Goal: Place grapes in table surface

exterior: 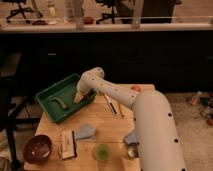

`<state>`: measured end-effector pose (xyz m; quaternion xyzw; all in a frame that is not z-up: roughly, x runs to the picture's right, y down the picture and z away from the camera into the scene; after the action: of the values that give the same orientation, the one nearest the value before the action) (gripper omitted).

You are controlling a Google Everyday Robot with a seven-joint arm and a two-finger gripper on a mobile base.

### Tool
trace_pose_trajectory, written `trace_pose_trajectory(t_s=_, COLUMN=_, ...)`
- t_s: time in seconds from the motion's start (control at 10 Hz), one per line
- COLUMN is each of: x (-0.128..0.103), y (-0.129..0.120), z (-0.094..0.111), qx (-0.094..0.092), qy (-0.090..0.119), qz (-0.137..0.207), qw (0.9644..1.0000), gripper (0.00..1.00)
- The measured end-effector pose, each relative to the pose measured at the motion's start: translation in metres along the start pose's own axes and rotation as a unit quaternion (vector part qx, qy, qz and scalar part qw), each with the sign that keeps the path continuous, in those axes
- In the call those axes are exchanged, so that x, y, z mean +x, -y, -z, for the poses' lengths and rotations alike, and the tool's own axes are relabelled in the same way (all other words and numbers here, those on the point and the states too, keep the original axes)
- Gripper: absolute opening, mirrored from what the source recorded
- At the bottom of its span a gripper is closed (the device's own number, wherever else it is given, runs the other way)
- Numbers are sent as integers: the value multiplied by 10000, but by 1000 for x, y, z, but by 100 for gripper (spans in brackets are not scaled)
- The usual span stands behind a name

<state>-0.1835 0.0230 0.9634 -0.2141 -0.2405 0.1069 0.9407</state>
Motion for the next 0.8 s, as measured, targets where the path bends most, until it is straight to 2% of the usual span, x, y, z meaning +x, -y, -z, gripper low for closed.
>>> trace_pose_trajectory(t_s=0.2, x=6, y=-5, z=-14, qx=-232, qy=-28, qz=3, qw=9997, gripper=79)
trace_pose_trajectory(t_s=0.3, x=8, y=-6, z=-19, qx=-310, qy=-35, qz=14, qw=9995, gripper=74)
trace_pose_trajectory(t_s=0.4, x=10, y=-8, z=-23, qx=-403, qy=-33, qz=22, qw=9992, gripper=62)
trace_pose_trajectory(t_s=0.6, x=11, y=-8, z=-25, qx=-444, qy=-6, qz=53, qw=9990, gripper=44)
trace_pose_trajectory(t_s=0.8, x=3, y=-6, z=-10, qx=-291, qy=78, qz=181, qw=9994, gripper=23)
